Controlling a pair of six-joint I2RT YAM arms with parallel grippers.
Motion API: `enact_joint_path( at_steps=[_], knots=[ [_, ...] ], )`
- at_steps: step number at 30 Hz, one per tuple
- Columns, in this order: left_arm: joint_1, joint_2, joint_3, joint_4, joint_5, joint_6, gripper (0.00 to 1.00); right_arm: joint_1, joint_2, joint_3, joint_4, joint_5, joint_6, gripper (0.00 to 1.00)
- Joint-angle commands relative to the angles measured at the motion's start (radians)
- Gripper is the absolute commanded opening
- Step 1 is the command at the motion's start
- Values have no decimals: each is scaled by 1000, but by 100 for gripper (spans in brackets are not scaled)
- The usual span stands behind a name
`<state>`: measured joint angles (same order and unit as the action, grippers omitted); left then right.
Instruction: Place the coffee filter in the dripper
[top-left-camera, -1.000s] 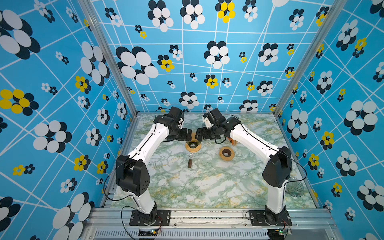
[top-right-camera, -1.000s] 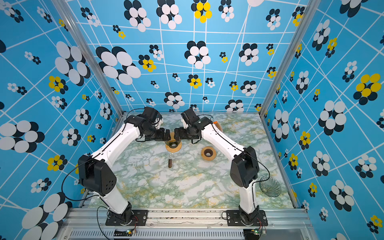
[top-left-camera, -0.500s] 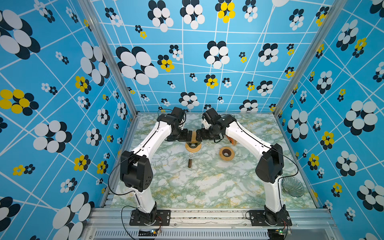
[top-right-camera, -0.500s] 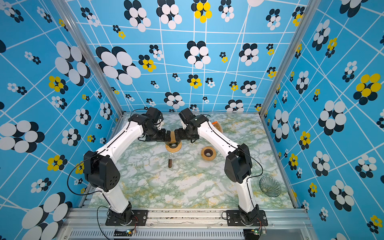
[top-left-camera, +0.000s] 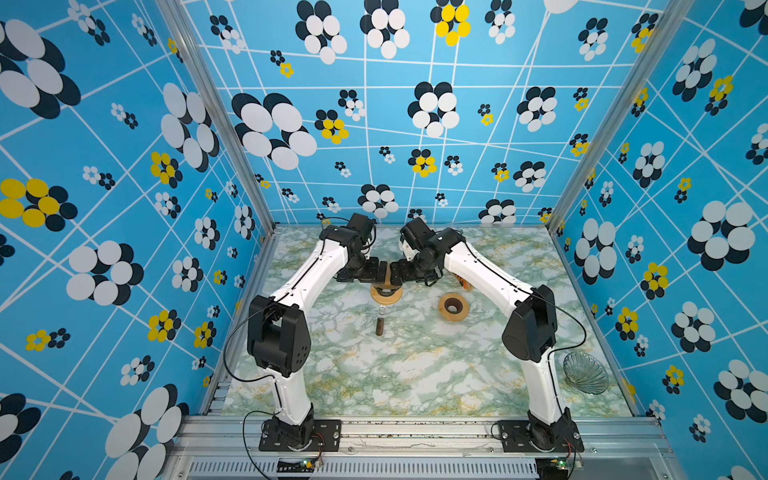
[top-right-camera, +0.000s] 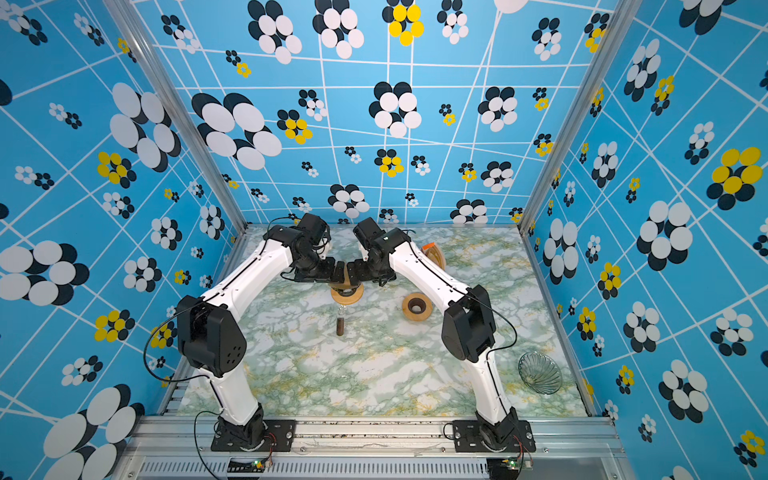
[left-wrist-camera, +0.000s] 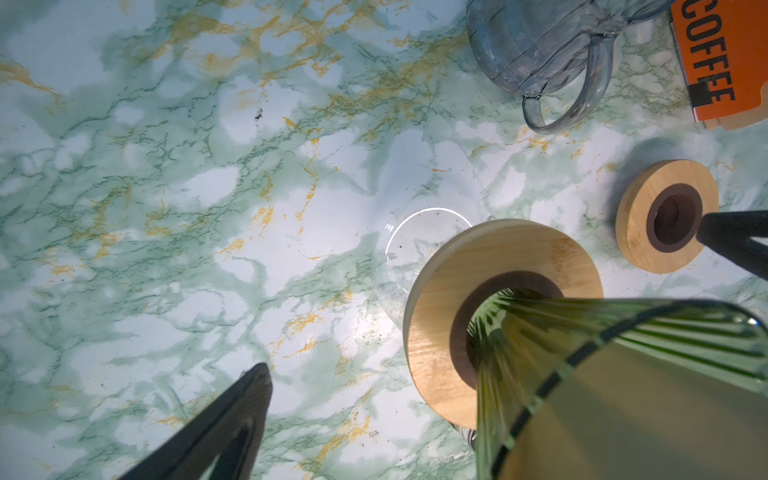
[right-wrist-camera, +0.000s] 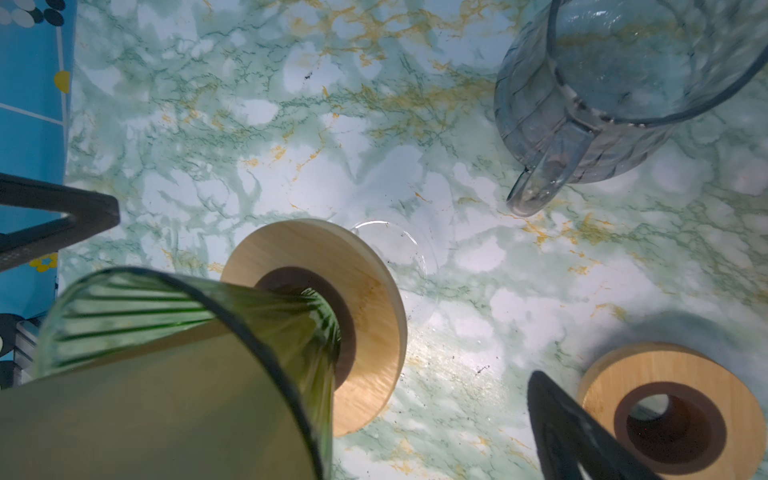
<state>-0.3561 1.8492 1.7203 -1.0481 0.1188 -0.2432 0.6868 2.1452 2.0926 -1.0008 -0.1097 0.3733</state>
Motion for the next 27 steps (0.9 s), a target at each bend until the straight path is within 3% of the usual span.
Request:
enact_joint_path(
  at_steps=[1,27],
  knots=[
    [-8,33,34,-46,-2,14,99,6,24,54,-55,15,-28,92],
    [-11,87,43,-64,1,22,100,7,101,139,-121,-4,-50,91]
  ],
)
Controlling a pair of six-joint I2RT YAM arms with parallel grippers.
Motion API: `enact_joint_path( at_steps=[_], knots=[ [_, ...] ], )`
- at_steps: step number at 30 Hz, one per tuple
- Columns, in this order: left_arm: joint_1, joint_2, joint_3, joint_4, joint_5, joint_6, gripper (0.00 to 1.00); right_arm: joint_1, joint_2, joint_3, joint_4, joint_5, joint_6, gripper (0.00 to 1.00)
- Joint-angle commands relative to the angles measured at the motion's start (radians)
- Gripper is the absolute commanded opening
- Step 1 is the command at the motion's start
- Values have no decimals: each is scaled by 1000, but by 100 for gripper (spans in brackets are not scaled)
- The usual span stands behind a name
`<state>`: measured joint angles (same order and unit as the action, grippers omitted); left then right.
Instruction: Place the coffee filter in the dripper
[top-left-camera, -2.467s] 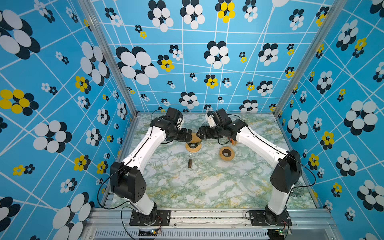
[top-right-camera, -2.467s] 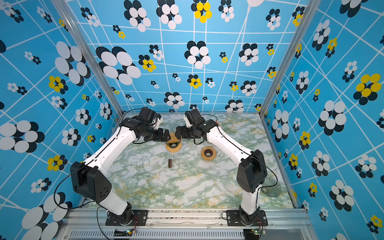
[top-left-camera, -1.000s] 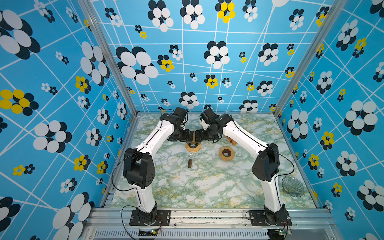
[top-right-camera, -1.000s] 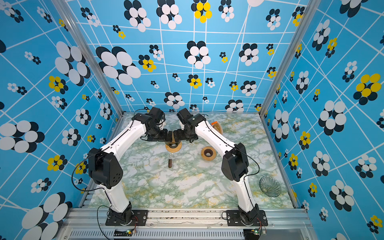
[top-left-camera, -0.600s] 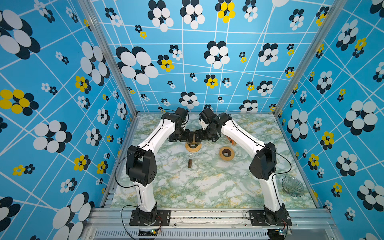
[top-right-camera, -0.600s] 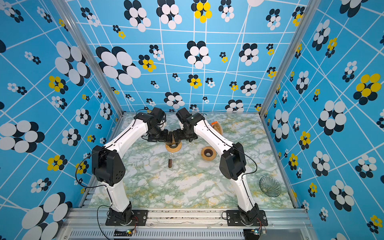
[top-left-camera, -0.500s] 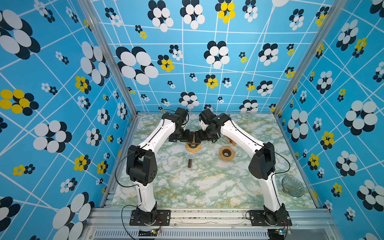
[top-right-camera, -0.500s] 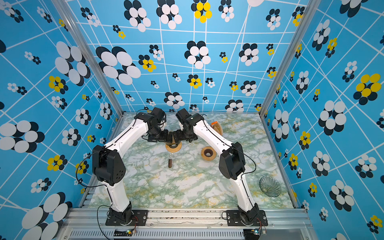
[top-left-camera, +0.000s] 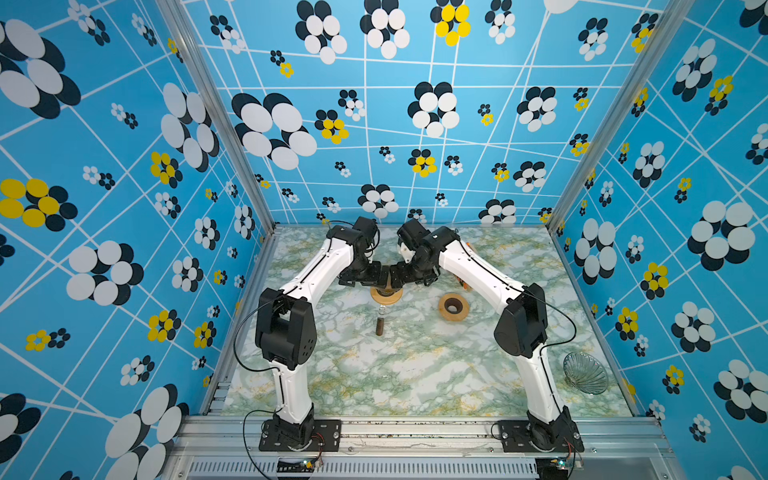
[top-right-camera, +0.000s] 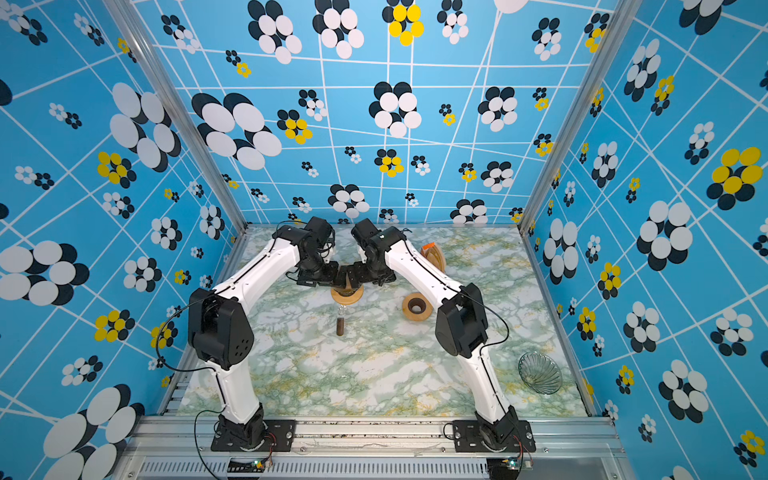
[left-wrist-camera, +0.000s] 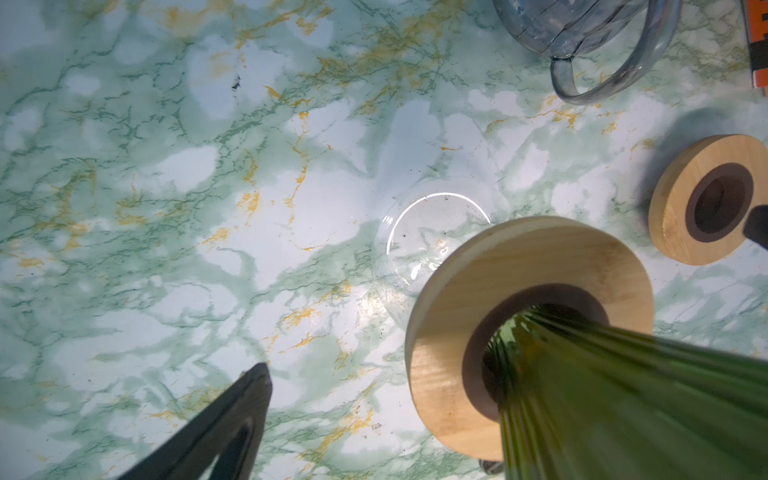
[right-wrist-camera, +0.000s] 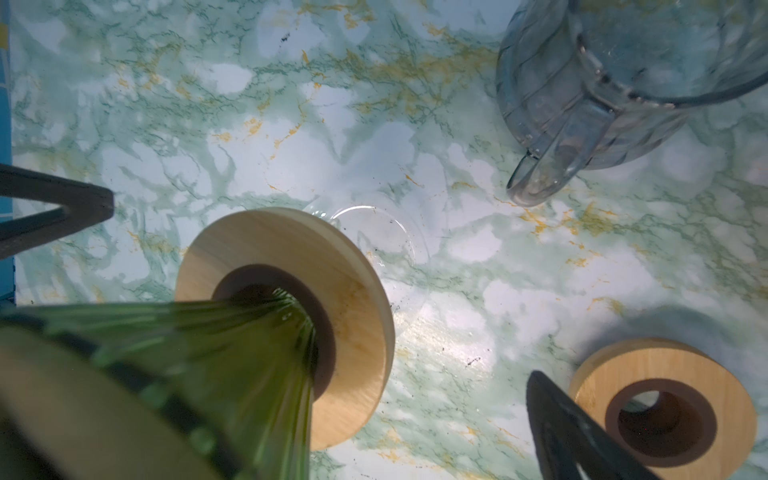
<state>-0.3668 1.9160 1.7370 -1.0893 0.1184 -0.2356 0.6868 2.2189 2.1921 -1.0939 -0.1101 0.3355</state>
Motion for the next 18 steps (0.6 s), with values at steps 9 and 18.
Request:
enact_joint_path(
  at_steps=[9,18],
  knots=[
    [17,26,32,-25,15,15,100,-8,0,54,-5,-24,-1,88],
    [27,36,36,-21,43,17,100,-21,27,64,-13,-55,-12,87]
  ],
)
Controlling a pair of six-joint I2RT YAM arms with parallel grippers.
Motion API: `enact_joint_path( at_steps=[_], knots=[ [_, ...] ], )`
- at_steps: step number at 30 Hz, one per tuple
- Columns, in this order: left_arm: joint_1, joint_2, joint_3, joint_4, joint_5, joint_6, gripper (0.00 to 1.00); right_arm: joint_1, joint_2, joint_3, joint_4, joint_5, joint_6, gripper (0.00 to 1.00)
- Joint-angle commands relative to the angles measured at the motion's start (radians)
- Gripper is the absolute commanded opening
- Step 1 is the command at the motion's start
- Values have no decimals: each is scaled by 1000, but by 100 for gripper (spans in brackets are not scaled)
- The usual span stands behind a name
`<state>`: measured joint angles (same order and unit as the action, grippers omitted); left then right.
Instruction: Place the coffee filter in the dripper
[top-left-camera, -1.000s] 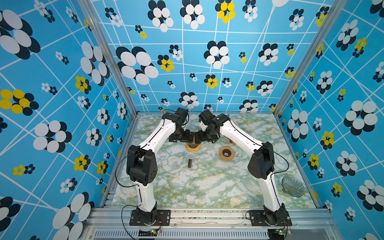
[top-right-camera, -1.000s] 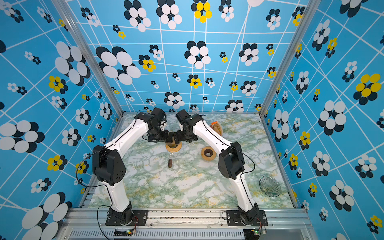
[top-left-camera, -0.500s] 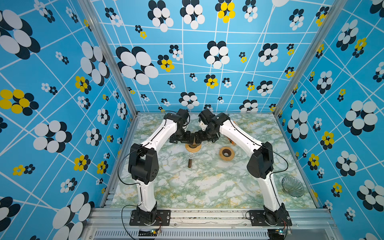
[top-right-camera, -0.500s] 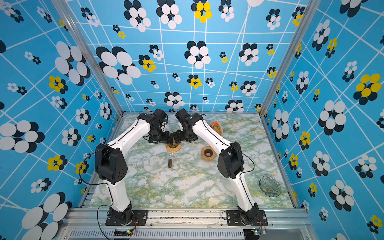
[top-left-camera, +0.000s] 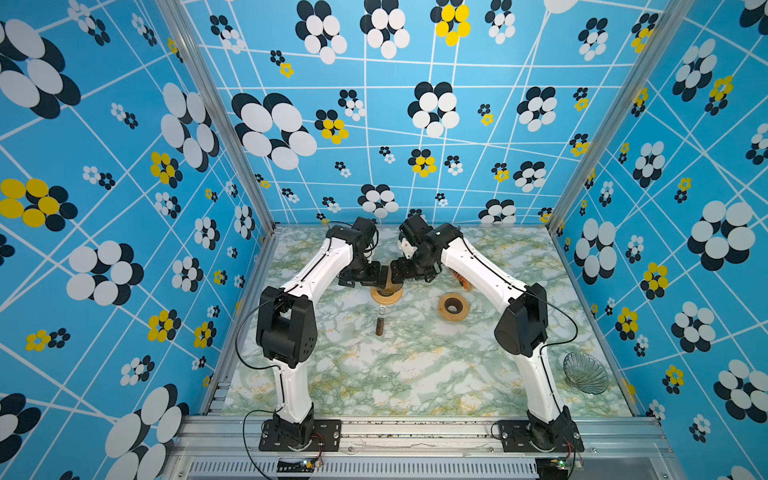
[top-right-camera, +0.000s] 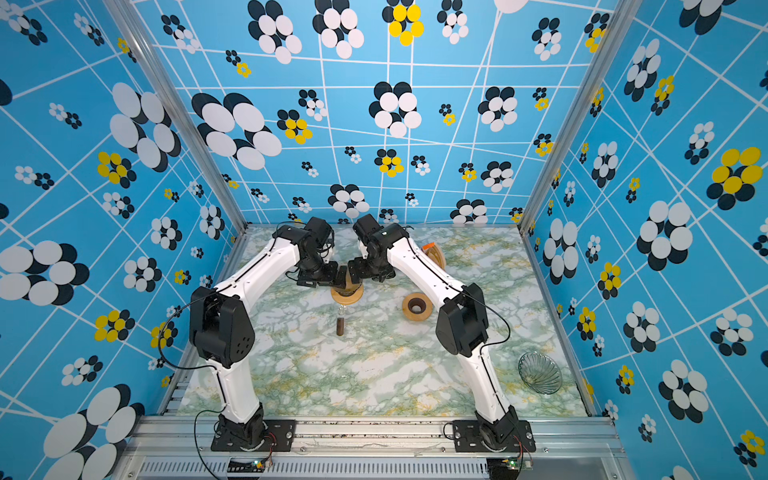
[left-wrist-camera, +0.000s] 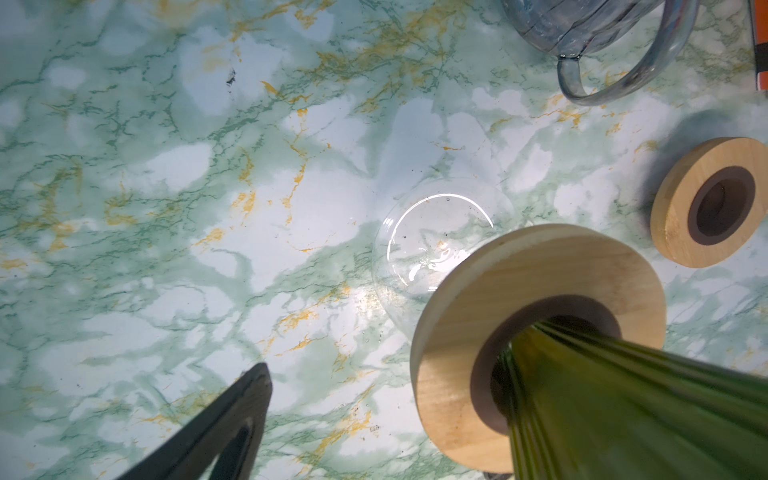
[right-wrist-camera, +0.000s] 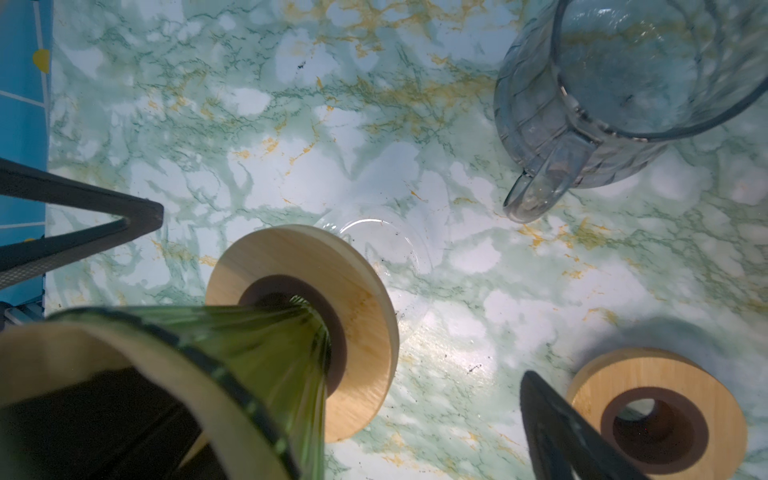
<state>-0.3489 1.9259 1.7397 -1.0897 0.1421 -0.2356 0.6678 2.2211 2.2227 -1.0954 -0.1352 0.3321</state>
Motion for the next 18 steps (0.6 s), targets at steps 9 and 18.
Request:
enact_joint_path(
  at_steps=[9,18],
  knots=[
    [24,25,19,-13,42,17,99,-2,73,85,-51,-47,-19,84],
    [45,17,-11,11,88,15,99,0,78,100,-53,-49,-12,83]
  ],
)
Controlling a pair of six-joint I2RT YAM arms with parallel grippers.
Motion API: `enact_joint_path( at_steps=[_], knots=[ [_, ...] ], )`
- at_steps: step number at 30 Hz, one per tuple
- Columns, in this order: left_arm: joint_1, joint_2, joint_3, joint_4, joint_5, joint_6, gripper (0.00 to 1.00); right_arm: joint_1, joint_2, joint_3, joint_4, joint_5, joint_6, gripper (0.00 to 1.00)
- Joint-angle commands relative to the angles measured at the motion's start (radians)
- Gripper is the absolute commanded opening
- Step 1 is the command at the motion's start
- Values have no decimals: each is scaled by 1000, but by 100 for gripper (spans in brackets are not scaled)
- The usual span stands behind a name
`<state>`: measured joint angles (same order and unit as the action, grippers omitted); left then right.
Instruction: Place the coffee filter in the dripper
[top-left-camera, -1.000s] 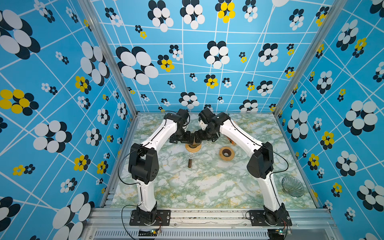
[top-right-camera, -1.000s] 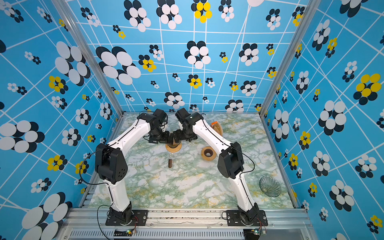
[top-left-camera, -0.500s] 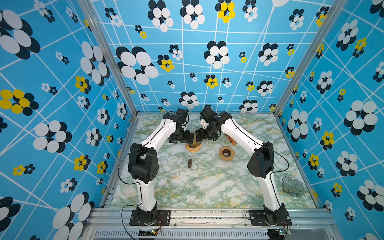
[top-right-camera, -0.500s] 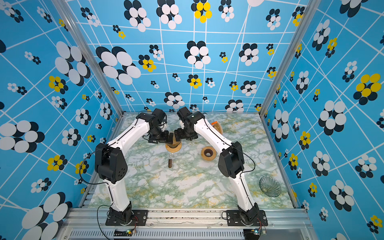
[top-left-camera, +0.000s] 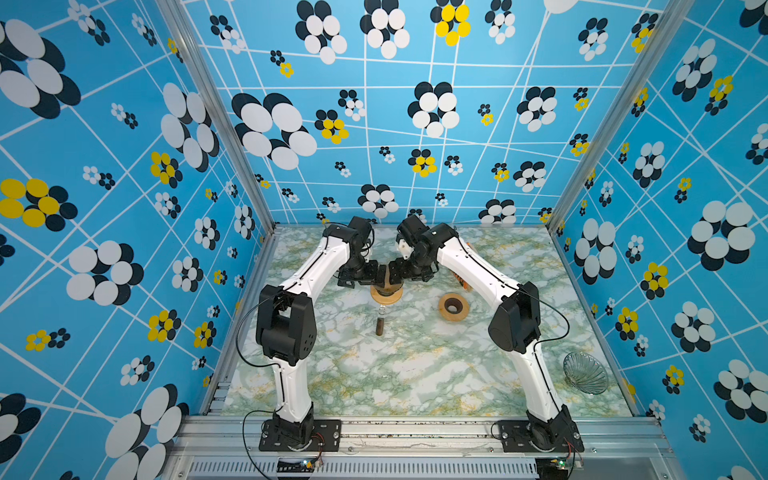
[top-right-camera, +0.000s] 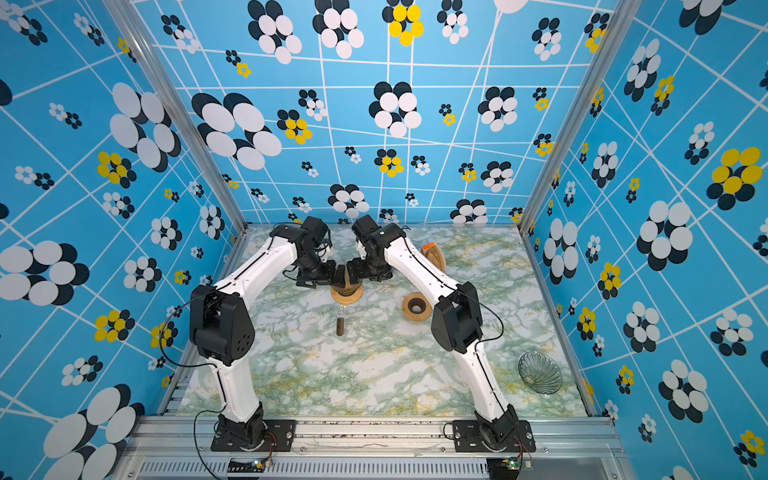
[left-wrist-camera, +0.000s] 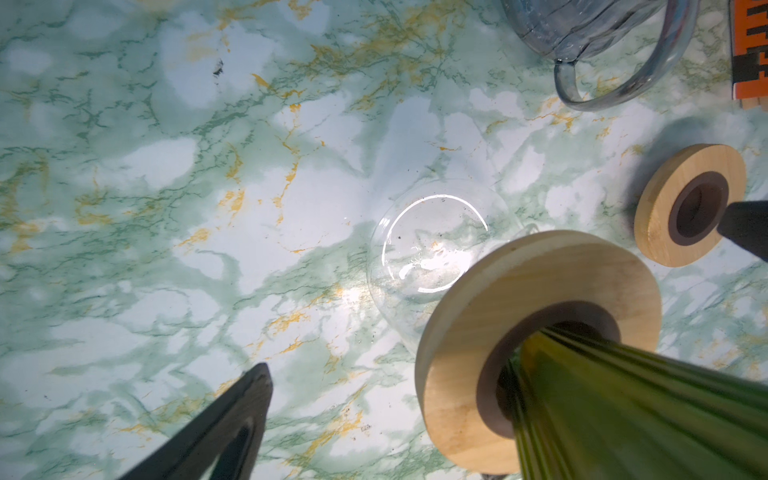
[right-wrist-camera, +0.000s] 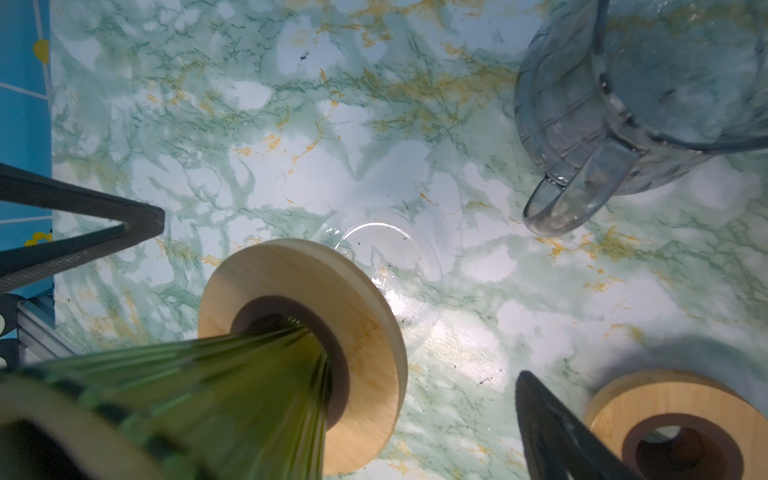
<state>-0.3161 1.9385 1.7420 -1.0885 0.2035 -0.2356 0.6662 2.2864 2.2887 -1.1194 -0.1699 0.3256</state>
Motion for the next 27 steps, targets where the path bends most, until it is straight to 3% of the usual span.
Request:
enact_joint_path(
  at_steps=[1,27],
  knots=[
    [14,4,-17,12,29,14,99,2,18,44,-36,-14,-6,83],
    [60,8,-55,46,152,15,97,17,45,141,-95,-10,-14,82]
  ],
)
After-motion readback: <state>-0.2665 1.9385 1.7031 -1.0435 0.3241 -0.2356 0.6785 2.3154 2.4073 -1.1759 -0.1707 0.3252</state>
